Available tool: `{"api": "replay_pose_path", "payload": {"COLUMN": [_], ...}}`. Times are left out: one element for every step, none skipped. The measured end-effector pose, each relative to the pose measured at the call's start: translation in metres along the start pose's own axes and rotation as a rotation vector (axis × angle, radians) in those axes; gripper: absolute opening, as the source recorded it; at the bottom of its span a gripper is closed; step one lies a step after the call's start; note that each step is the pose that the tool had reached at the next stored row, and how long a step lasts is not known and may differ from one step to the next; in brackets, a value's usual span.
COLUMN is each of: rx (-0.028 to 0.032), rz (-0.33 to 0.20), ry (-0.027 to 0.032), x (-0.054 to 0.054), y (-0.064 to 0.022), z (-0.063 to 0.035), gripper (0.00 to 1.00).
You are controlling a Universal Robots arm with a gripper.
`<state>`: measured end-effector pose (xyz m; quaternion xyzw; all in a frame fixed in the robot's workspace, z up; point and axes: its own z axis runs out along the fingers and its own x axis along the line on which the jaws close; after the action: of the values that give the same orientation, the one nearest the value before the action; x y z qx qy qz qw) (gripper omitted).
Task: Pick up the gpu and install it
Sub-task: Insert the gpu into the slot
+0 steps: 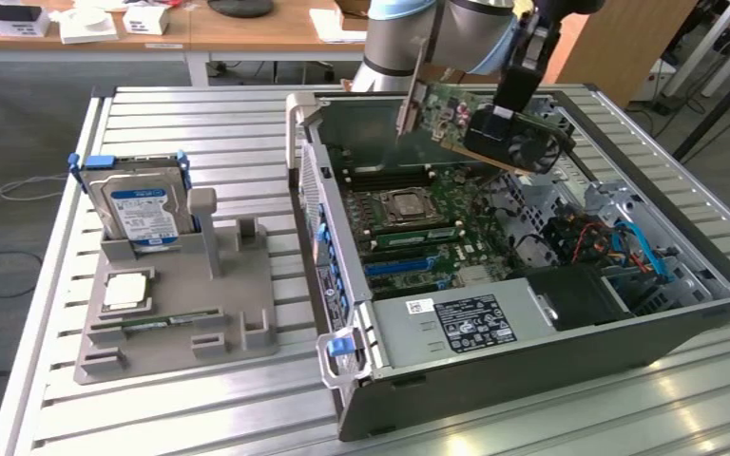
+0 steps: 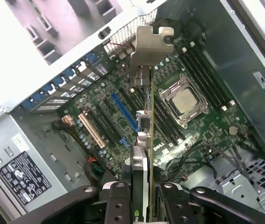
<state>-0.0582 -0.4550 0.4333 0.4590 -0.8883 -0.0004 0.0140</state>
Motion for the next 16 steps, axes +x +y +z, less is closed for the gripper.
{"api": "replay_pose_path", "payload": {"rx": [0.0005, 0.0009, 0.0014, 0.0019, 0.0023, 0.0027, 0.0032, 0.0037, 0.0041, 0.0045, 0.0049, 0.0054, 0.0058, 0.0062, 0.0067, 0.0072], "rz": [-0.018, -0.036, -0.056, -0.073, -0.092, -0.109, -0.127, -0.145, -0.164, -0.182, -0.199, -0.217, -0.234, -0.252, -0.269, -0.289], "ry": [0.0003, 0.0005, 0.0008, 0.0010, 0.0012, 0.0015, 0.0017, 0.0020, 0.0023, 0.0024, 0.0027, 0.0030, 0.0032, 0.0034, 0.0036, 0.0039], "x": [0.0000, 0.0000, 0.0000, 0.0000, 0.0000, 0.0000, 0.0000, 0.0000, 0.0000, 0.0000, 0.0000, 0.0000, 0.0000, 0.0000, 0.0000, 0.0000], "y": [0.0000, 0.0000, 0.0000, 0.0000, 0.0000, 0.0000, 0.0000, 0.0000, 0.0000, 0.0000, 0.0000, 0.0000, 0.0000, 0.0000, 0.0000, 0.0000], "z": [0.0001, 0.0002, 0.0003, 0.0004, 0.0005, 0.0006, 0.0007, 0.0008, 0.0009, 0.0011, 0.0011, 0.0012, 0.0013, 0.0013, 0.0014, 0.0015], "gripper": [0.27, 0.27, 0.27, 0.27, 0.27, 0.27, 0.27, 0.27, 0.27, 0.27, 0.27, 0.27, 0.27, 0.27, 0.27, 0.27]}}
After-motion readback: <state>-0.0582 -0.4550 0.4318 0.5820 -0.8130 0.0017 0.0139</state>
